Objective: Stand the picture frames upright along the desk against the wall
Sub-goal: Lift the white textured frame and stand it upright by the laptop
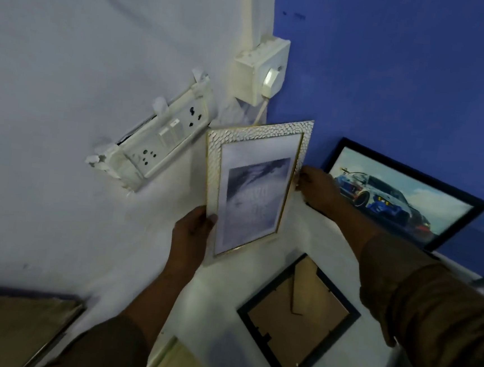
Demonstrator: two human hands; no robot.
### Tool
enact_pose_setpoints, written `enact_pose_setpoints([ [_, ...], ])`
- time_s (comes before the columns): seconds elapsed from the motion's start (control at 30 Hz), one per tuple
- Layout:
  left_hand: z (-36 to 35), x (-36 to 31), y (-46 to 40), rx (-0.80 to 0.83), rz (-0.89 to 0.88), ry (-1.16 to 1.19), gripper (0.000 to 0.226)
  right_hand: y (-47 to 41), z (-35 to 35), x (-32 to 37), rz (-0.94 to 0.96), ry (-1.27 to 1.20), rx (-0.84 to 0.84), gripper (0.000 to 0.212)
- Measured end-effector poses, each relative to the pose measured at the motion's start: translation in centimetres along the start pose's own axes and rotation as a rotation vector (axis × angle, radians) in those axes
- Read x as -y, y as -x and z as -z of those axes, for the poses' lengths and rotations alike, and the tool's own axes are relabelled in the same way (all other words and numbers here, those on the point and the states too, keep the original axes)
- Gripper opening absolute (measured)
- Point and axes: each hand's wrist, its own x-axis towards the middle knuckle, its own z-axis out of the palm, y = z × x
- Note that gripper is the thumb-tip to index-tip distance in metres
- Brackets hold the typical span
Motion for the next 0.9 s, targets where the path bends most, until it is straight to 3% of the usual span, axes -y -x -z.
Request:
enact_pose_setpoints([
  [0.23, -3.0, -6.4, 6.0, 0.019, -0.317, -0.097, 0.012, 7.9, 4.9, -2.8, -0.093, -0.049, -0.074, 0.012],
  [0.3, -3.6, -8.4, 7.5, 0.011, -0.349, -0.118, 0.011, 11.4, 6.9, -3.3, -0.098, -0.108, -0.104, 0.020],
  [0.37, -4.8, -10.5, 9.4, 0.001, -0.390, -0.221, 0.008, 15.9, 9.8, -3.2, -0.098, -0.116, -0.237, 0.034],
  [0.47, -6.4, -13.6, 11.6, 0.039, -0.445, -0.465, 0.010, 21.1, 13.7, -1.5, 0.088, -0.022, -0.518, 0.046],
  [0.6, -9.5, -17.6, 16.3, 0.168, -0.549, -0.783, 0.019, 28.7, 19.2, -0.4, 0.381, 0.146, -0.733, 0.021],
  [0.63, -10.3, -18.4, 17.2, 0.209, -0.588, -0.838, 0.019, 30.1, 20.3, -0.3, 0.459, 0.188, -0.712, 0.018],
  [0.7, -12.4, -20.6, 19.7, 0.286, -0.674, -0.927, 0.020, 33.4, 22.4, -0.2, 0.544, 0.345, -0.555, 0.032],
  [0.8, -14.5, -23.3, 22.9, 0.361, -0.760, -0.950, 0.021, 37.1, 23.8, -0.2, 0.428, 0.634, -0.275, 0.044],
  [0.9, -15.9, -25.1, 25.3, 0.434, -0.811, -0.884, 0.017, 40.6, 24.3, -1.0, 0.355, 0.741, -0.320, 0.041],
])
